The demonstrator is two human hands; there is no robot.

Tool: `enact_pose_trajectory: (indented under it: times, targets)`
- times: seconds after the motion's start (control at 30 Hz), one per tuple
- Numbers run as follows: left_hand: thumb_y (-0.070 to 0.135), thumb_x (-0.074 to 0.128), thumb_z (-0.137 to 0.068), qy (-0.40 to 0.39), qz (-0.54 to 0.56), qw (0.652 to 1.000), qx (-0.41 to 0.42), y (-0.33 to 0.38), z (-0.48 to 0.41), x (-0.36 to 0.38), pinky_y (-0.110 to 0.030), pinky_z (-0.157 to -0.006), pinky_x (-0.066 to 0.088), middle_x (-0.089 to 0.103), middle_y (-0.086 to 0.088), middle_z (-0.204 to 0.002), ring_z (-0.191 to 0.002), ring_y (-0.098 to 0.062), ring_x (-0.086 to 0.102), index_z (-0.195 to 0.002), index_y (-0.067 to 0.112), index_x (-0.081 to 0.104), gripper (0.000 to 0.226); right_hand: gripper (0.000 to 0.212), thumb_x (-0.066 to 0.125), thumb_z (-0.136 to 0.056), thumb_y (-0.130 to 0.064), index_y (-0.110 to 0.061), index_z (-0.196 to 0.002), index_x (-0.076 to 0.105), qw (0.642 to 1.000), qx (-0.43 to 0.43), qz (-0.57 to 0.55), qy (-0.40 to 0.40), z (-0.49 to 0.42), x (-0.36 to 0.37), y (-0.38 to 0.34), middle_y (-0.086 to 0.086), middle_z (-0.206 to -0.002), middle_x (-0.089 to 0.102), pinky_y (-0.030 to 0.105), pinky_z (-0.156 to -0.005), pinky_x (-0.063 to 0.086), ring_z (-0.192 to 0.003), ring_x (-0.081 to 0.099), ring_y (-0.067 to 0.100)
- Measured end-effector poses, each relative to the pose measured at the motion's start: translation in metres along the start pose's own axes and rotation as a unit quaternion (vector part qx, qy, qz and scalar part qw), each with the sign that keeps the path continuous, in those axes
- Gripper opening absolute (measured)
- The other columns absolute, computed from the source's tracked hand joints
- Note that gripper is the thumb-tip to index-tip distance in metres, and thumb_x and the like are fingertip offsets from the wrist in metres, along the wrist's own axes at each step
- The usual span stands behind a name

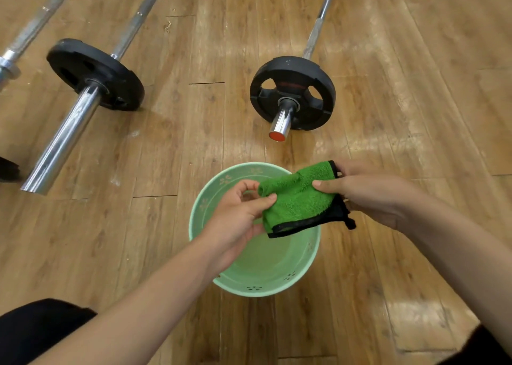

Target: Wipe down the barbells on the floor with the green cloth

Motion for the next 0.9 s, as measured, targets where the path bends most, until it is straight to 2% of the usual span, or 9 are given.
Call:
enact_pose_trajectory:
  times: [0.17,0.3,0.4,0.53,0.6,0.7,0.73,0.8,0.9]
  targets:
    - [-0.005,0.067,-0.096,0.035,-0.005,0.999,-0.017,-0.027,-0.013,0.020,-0.043,-0.076,0.065,0.070,-0.019,-0.112,-0.090,-0.025,0.075,-0.120,0.012,0.053,0.033,0.013,0.062,-0.103,-0.009,-0.009,-0.114,0.069,0.995,0.063,-0.028,0.073,-0.020,-0.022,0.043,0.011,-0.103,0.079,0.029,-0.062,0.058,-0.088,0.077,0.022]
    - [-0.002,0.067,-0.097,0.068,-0.079,0.995,0.001,-0.029,-0.027,0.026,-0.053,-0.087,0.063,0.062,-0.020,-0.120,-0.105,-0.031,0.071,-0.121,0.022,0.051,0.038,0.015,0.063,-0.102,-0.010,-0.010,-0.115,0.071,0.990,0.081,-0.086,0.079,-0.031,-0.026,0.063,0.007,-0.102,0.079,0.032,-0.076,0.058,-0.093,0.075,0.022]
    - [0.002,0.069,-0.098,0.089,-0.102,0.991,0.004,-0.033,-0.034,0.028,-0.054,-0.091,0.061,0.062,-0.018,-0.119,-0.106,-0.031,0.070,-0.117,0.025,0.049,0.036,0.021,0.066,-0.102,-0.017,-0.014,-0.122,0.068,0.992,0.055,-0.062,0.093,-0.033,-0.018,0.071,0.006,-0.109,0.077,0.036,-0.088,0.057,-0.101,0.073,0.023]
    - [0.019,0.075,-0.095,0.173,-0.233,0.954,0.080,-0.028,-0.029,0.025,-0.039,-0.090,0.054,0.053,-0.002,-0.120,-0.109,-0.020,0.059,-0.119,0.028,0.041,0.042,0.046,0.073,-0.096,-0.029,-0.021,-0.134,0.048,0.978,-0.005,0.068,0.198,-0.029,-0.016,0.066,0.000,-0.119,0.060,0.041,-0.092,0.054,-0.109,0.062,0.019]
    - [0.020,0.077,-0.092,0.199,-0.306,0.915,0.173,-0.015,-0.020,0.026,-0.025,-0.083,0.044,0.047,0.006,-0.114,-0.106,-0.013,0.051,-0.113,0.030,0.040,0.043,0.036,0.073,-0.096,-0.029,-0.028,-0.125,0.052,0.962,-0.056,0.107,0.246,-0.023,-0.020,0.051,-0.004,-0.117,0.059,0.041,-0.089,0.056,-0.108,0.061,0.017]
    - [0.020,0.075,-0.093,0.131,-0.349,0.902,0.218,-0.015,-0.017,0.038,-0.018,-0.075,0.043,0.051,0.010,-0.107,-0.098,-0.008,0.054,-0.103,0.037,0.045,0.037,0.004,0.067,-0.100,-0.022,-0.025,-0.102,0.066,0.960,-0.084,0.120,0.240,-0.016,-0.017,0.040,-0.007,-0.100,0.066,0.028,-0.070,0.050,-0.091,0.064,0.011]
    - [0.021,0.074,-0.094,0.102,-0.347,0.909,0.206,-0.019,-0.018,0.041,-0.020,-0.075,0.046,0.053,0.009,-0.108,-0.097,-0.009,0.057,-0.106,0.037,0.047,0.034,0.006,0.065,-0.101,-0.021,-0.025,-0.098,0.068,0.964,-0.082,0.115,0.223,-0.015,-0.014,0.041,-0.007,-0.095,0.068,0.027,-0.068,0.049,-0.088,0.065,0.011]
    - [0.020,0.071,-0.097,0.048,-0.333,0.926,0.171,-0.028,-0.022,0.046,-0.026,-0.080,0.053,0.057,0.009,-0.112,-0.098,-0.009,0.060,-0.118,0.033,0.050,0.032,0.014,0.061,-0.103,-0.023,-0.025,-0.095,0.072,0.980,-0.059,0.075,0.176,-0.017,-0.005,0.046,-0.005,-0.094,0.073,0.032,-0.077,0.056,-0.091,0.068,0.015]
    - [0.021,0.068,-0.100,0.009,-0.337,0.928,0.160,-0.032,-0.022,0.046,-0.025,-0.090,0.050,0.056,0.014,-0.117,-0.107,-0.003,0.058,-0.125,0.032,0.048,0.034,0.022,0.055,-0.105,-0.031,-0.025,-0.096,0.075,0.987,-0.021,0.045,0.151,-0.019,0.001,0.053,-0.004,-0.094,0.077,0.049,-0.092,0.059,-0.095,0.072,0.019]
Point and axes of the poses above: each hand's wrist, its own z-axis away from the middle knuckle, its own x-axis out of the palm, y = z × x, the point moved 6 cm from there along -z, towards the middle knuckle
